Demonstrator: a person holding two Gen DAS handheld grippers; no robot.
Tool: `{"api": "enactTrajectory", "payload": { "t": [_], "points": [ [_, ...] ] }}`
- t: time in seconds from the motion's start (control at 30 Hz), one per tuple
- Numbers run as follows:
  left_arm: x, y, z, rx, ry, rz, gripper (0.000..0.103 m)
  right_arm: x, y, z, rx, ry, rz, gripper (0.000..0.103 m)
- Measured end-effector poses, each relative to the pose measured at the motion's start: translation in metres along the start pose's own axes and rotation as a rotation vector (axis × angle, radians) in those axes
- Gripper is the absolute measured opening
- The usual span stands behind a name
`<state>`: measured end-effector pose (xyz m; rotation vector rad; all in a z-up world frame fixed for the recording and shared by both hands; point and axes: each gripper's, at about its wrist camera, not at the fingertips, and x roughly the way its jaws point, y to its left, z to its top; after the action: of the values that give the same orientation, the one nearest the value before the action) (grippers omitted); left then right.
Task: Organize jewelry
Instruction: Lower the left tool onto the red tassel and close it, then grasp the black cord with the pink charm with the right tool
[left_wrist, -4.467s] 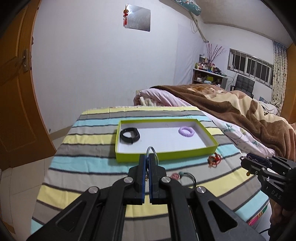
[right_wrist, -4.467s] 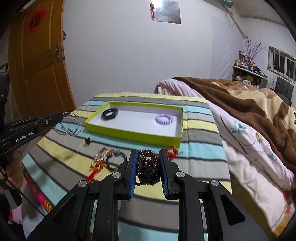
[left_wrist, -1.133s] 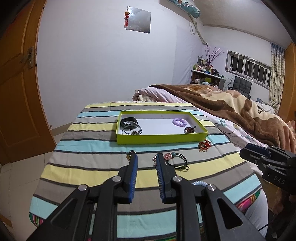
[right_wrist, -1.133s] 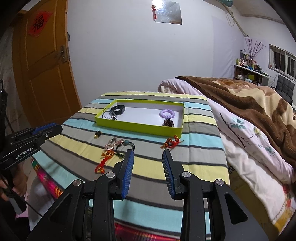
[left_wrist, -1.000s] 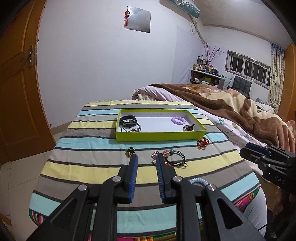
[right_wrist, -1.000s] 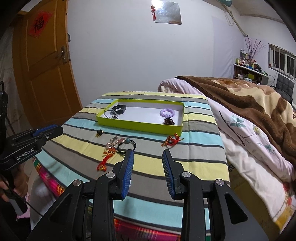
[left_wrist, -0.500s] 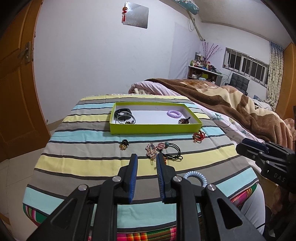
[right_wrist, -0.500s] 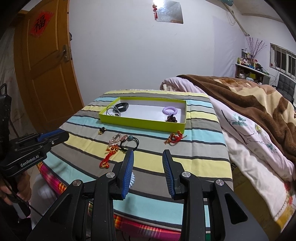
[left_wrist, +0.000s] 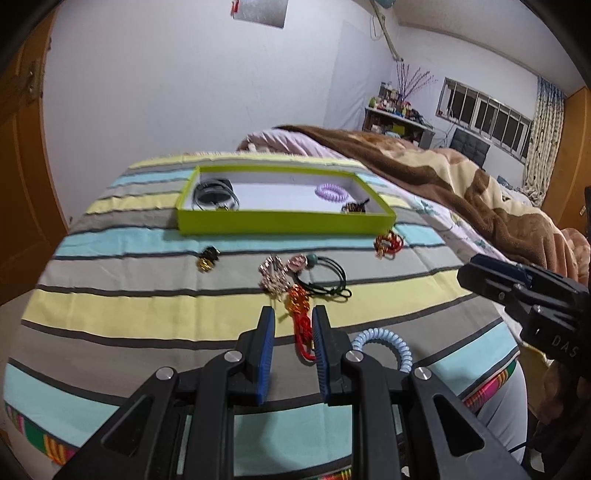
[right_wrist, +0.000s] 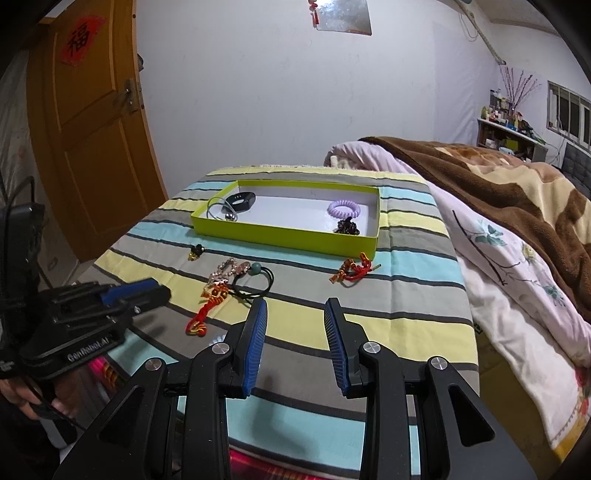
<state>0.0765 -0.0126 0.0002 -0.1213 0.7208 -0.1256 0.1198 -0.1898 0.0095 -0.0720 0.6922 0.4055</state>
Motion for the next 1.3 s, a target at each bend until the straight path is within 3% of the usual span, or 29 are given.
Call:
{"api": "enactTrajectory", "payload": {
  "t": [0.43,0.53,0.57,0.6,0.73,1.1,1.2,1.23,1.27,1.3],
  "points": [
    [0.046,-0.009,-0.004,0.002,0.110,-0.014,0.021,0.034,-0.012,0.004,0.019,0.044,0.020,0.033],
    [0.048,-0.009,-0.004,0.004,0.107,-0.009,0.020,0.045,-0.012,0.007,0.017,0.056,0.027,0.033],
    [0.049,-0.009,-0.003,0.013,0.107,0.009,0.011,0.049,-0.012,0.008,0.017,0.061,0.031,0.033],
    [0.049,-0.010,-0.003,0.026,0.106,0.036,0.009,0.052,-0.011,0.010,0.015,0.063,0.035,0.033],
    [0.047,-0.007,-0.003,0.039,0.099,0.040,0.009,0.070,-0.004,0.016,0.002,0.076,0.057,0.033],
    [0.032,0.023,0.004,-0.011,0.053,0.022,0.008,0.124,0.014,0.025,0.008,0.211,0.128,0.033],
    [0.028,0.029,0.007,-0.021,0.035,0.013,0.008,0.130,0.022,0.027,-0.034,0.221,0.099,0.033],
    [0.027,0.030,0.008,-0.023,0.031,0.010,0.008,0.132,0.024,0.028,-0.050,0.223,0.086,0.030],
    [0.026,0.031,0.009,-0.024,0.026,0.005,0.008,0.133,0.026,0.028,-0.066,0.225,0.066,0.016],
    [0.024,0.032,0.010,-0.023,0.021,0.000,0.008,0.134,0.027,0.027,-0.073,0.232,0.059,0.008]
  ]
}}
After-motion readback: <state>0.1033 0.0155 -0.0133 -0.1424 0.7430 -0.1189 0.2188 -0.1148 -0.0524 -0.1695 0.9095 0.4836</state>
